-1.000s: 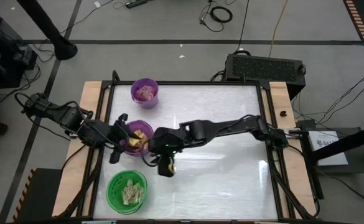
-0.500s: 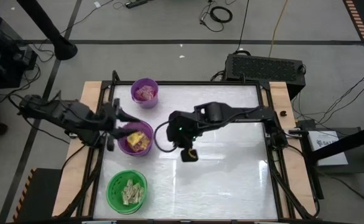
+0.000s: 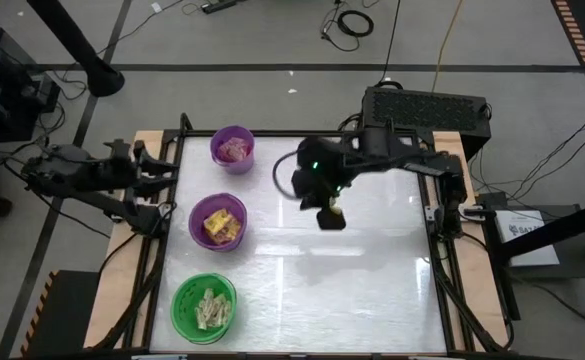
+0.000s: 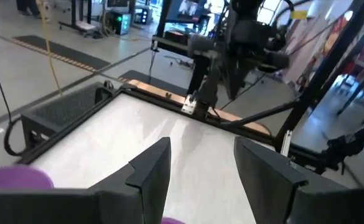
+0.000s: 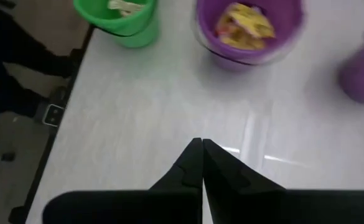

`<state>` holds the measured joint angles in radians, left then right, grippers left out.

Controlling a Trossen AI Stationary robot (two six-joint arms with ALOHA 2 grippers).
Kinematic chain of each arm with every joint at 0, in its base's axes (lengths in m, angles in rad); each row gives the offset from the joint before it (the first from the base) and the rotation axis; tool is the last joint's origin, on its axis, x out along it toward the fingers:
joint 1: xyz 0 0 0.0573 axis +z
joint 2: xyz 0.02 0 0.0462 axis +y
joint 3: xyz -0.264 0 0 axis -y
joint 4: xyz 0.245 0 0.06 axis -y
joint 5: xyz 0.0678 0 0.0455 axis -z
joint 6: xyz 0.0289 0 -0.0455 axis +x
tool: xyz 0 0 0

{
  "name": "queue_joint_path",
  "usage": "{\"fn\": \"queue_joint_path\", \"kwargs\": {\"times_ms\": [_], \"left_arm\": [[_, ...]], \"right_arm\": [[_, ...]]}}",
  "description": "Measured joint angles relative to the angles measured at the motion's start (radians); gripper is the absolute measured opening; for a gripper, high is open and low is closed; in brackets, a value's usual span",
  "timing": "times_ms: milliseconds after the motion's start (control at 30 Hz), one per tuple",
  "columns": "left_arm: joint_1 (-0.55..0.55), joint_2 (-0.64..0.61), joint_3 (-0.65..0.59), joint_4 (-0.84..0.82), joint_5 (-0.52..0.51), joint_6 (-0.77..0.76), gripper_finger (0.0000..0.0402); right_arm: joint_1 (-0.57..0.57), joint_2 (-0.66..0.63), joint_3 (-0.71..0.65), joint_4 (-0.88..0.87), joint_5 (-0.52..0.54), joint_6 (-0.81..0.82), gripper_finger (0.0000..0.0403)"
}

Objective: Sort candy by brand, put in halloween buckets
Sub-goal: Return to Home Position

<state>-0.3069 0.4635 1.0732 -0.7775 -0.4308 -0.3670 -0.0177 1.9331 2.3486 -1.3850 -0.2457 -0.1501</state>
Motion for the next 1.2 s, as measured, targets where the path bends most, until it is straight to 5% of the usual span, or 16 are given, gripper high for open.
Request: {"fn": "queue_joint_path", "kwargs": {"times_ms": [300, 467, 667, 967, 1200], "left_arm": [[0.000, -0.201, -0.246, 0.075, -0.080, -0.055, 0.0185], [0.000, -0.281, -0.388, 0.179, -0.138, -0.036, 0.0185], [0.000, -0.355, -0.511, 0.257, -0.192, -0.026, 0.0185], [0.000, -0.416, -0.605, 0.329, -0.203, 0.009, 0.0185], [0.000, -0.428, -0.718, 0.467, -0.145, 0.006, 0.0185]], "right_arm": [[-0.106, -0.121, -0.001, -0.034, 0.000, -0.001, 0.0001], [-0.139, -0.241, -0.142, 0.063, -0.026, -0.006, 0.0000], [-0.178, -0.515, -0.619, 0.406, -0.026, 0.075, 0.0000], [-0.243, -0.960, -1.492, 1.230, -0.023, 0.423, 0.0000], [-0.245, -1.169, -1.901, 1.620, -0.023, 0.681, 0.0000]]}}
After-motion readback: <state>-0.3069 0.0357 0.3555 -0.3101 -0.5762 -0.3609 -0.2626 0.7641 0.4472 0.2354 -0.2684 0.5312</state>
